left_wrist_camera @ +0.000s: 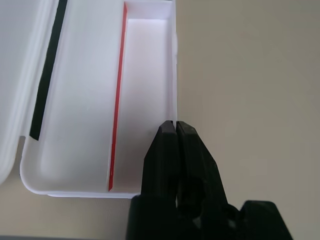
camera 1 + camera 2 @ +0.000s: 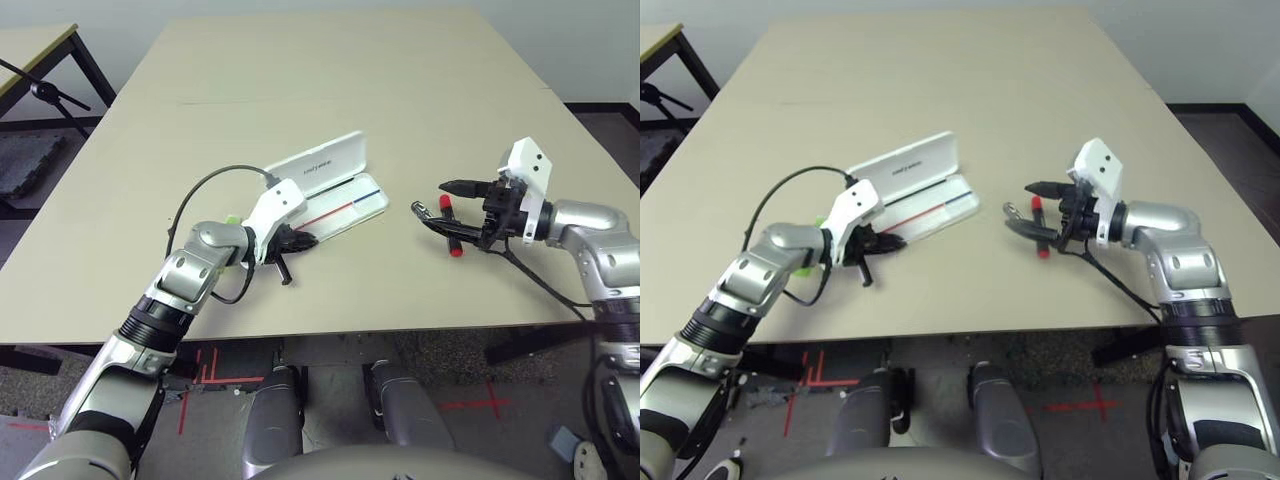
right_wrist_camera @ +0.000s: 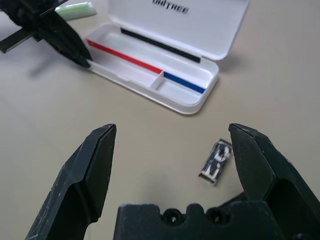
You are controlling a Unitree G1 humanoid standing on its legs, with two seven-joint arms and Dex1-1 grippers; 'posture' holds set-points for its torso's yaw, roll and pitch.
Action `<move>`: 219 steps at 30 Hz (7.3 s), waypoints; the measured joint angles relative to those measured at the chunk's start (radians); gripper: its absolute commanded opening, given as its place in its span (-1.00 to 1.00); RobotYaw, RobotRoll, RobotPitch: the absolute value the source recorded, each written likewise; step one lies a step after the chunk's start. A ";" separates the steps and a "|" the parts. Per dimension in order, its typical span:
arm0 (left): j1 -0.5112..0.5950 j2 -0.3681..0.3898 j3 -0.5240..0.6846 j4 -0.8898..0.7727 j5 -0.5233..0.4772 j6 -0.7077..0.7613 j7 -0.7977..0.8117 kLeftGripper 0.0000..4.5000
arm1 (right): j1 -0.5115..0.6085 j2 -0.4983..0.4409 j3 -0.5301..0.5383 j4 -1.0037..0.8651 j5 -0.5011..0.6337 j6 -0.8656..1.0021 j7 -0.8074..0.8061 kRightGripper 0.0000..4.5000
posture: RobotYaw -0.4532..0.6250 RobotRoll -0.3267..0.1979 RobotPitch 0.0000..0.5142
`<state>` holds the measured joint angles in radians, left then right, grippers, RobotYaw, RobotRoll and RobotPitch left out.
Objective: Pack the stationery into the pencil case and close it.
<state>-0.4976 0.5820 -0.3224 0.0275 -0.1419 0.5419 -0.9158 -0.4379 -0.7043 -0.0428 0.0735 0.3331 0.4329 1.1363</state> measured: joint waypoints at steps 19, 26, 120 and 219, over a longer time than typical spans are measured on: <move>0.078 0.183 0.021 -0.009 0.006 -0.388 -0.300 -0.98 | 0.036 -0.026 0.073 0.029 -0.039 -0.011 0.009 1.00 | -0.42 0.25 -0.52; 0.102 0.179 0.035 -0.009 0.003 -0.403 -0.323 -0.98 | 0.042 -0.026 0.084 0.029 -0.041 -0.011 0.019 1.00 | -0.40 0.25 -0.53; 0.114 0.214 0.191 -0.204 -0.052 -0.331 -0.213 1.00 | 0.017 0.087 -0.114 -0.069 0.046 0.619 -0.645 -0.79 | -0.35 0.25 -0.46; 0.149 0.092 0.355 -0.319 -0.089 0.576 0.362 1.00 | -0.088 -0.025 0.245 -0.193 0.066 0.107 0.223 0.98 | -0.16 0.25 -0.37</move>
<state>-0.3484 0.6744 0.0331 -0.2911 -0.2313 1.1178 -0.5540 -0.5260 -0.7293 0.2026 -0.1197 0.3991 0.5401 1.3596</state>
